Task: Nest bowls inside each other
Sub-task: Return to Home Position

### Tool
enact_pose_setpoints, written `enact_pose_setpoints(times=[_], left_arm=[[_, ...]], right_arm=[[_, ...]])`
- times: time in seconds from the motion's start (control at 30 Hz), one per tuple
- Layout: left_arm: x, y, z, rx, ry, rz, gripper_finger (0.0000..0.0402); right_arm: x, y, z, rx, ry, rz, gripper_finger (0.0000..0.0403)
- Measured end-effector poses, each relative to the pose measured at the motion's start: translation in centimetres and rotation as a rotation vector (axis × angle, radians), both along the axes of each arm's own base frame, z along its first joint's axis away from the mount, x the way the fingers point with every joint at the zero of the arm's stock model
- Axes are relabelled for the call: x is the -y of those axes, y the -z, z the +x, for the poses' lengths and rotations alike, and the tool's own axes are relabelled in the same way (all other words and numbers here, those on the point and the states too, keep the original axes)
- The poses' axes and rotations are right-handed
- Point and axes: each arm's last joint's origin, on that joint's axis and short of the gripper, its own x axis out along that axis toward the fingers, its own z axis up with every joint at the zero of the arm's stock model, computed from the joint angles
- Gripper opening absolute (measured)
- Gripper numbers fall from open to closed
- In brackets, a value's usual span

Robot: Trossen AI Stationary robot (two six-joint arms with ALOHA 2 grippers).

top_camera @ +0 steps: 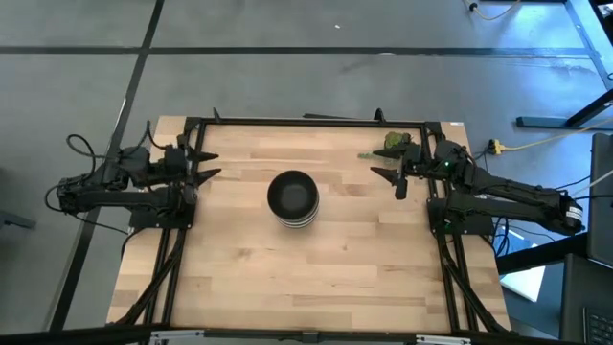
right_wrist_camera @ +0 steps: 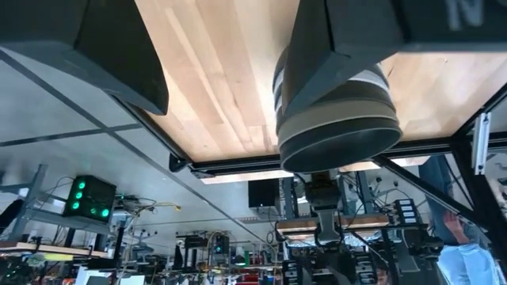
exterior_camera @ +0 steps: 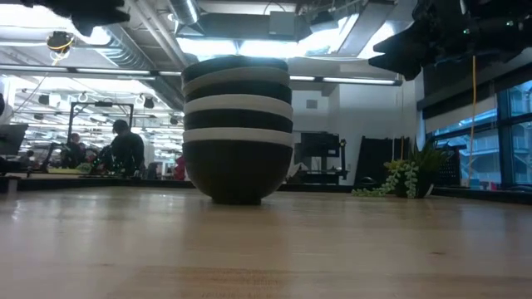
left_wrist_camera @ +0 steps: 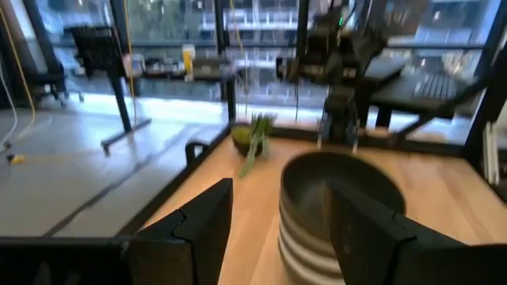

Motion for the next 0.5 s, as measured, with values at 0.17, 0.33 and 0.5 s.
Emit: enact_pose_setpoints(times=[0.17,0.33,0.5], left_arm=[[0.0,-0.6,0.1,0.053,0.015,0.025,0.0189],[0.2,-1.0,0.2,0.100,0.071,-0.008,0.0189],[0.2,-1.3,0.3,0.137,0.086,-0.019,0.0189]], right_arm=[[0.5,-0.1,-0.2,0.012,-0.017,0.001,0.0248],[0.9,-0.1,-0.5,0.017,0.008,0.024,0.0248],[1.1,-0.2,-0.5,0.025,-0.002,0.021,0.0248]])
